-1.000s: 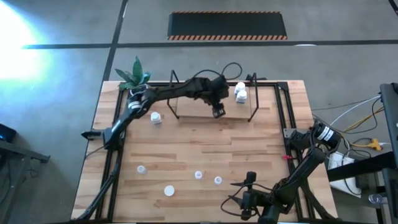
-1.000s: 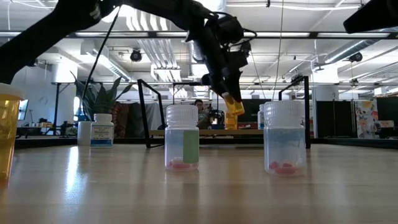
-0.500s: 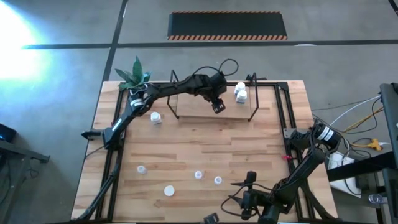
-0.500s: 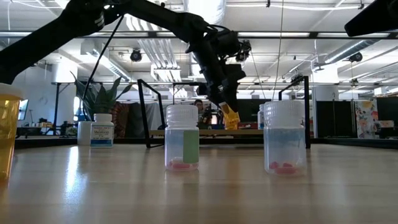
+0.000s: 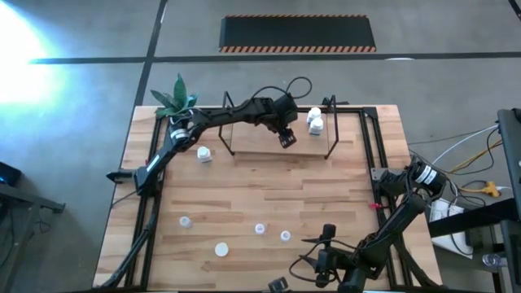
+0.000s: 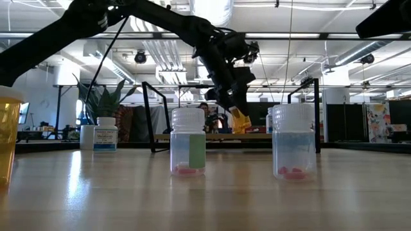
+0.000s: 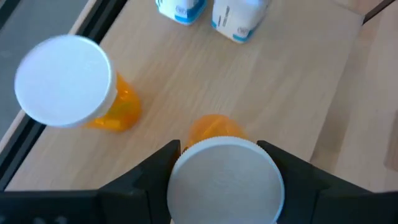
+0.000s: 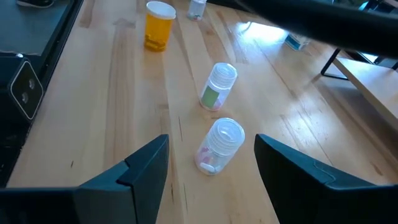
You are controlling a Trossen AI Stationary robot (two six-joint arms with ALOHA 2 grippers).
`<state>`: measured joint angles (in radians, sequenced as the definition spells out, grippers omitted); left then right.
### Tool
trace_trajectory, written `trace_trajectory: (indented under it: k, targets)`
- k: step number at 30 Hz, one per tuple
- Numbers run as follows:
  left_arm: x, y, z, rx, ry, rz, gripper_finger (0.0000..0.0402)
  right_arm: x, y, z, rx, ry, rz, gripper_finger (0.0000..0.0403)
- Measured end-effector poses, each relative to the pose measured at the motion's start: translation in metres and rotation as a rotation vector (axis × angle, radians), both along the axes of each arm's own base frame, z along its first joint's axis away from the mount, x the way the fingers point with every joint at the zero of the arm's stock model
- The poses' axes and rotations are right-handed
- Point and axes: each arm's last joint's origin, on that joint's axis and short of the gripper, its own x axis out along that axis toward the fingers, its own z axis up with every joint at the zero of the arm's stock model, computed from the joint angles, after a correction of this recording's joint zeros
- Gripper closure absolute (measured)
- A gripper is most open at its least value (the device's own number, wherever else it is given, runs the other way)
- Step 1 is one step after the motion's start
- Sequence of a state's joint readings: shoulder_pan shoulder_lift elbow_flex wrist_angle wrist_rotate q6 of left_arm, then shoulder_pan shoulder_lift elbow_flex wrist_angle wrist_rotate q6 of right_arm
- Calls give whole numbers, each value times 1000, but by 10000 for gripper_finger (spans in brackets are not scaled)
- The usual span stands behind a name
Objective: Pick and place medicine bottles onto shelf by color
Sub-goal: Put the top large orange medicine bottle on the shelf aligned with the other large orange medicine bottle
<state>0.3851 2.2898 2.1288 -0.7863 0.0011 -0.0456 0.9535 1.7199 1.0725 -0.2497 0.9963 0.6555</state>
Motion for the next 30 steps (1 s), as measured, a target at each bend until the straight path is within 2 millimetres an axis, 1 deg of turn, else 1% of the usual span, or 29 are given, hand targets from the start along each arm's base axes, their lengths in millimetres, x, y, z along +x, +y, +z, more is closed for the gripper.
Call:
trace_trajectory:
  k: [10, 20, 24, 30]
  targets:
    - [-1, 2, -2, -2, 0, -2, 213, 0, 0, 0, 0, 0, 0, 177]
    - [0, 3, -2, -14, -15, -8, 155, 0, 0, 0, 0, 0, 0, 177]
    - [1, 4, -1, -3, -28, -14, 150, 0, 0, 0, 0, -1, 0, 177]
    - [5, 7, 4, 85, -67, -45, 149, 0, 0, 0, 14, -4, -7, 177]
